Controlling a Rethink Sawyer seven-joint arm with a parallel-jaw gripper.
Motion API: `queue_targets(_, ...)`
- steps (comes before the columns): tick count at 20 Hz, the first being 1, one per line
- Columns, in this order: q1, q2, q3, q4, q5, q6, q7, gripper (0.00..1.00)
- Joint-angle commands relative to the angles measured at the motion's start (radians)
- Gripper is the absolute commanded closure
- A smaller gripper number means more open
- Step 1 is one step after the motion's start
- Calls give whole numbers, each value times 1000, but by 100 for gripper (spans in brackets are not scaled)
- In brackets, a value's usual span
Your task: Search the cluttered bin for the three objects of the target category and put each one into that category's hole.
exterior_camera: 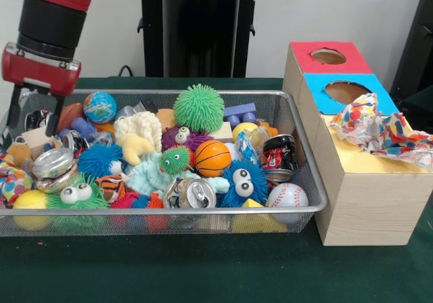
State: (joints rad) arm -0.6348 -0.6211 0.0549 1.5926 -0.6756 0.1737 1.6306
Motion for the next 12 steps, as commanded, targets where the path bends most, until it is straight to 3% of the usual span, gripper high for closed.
queue_targets(1, 8, 50, 82, -15, -76, 13, -36, 0)
queue_targets(12, 39, 127, 44, -62, -104, -95, 42, 0)
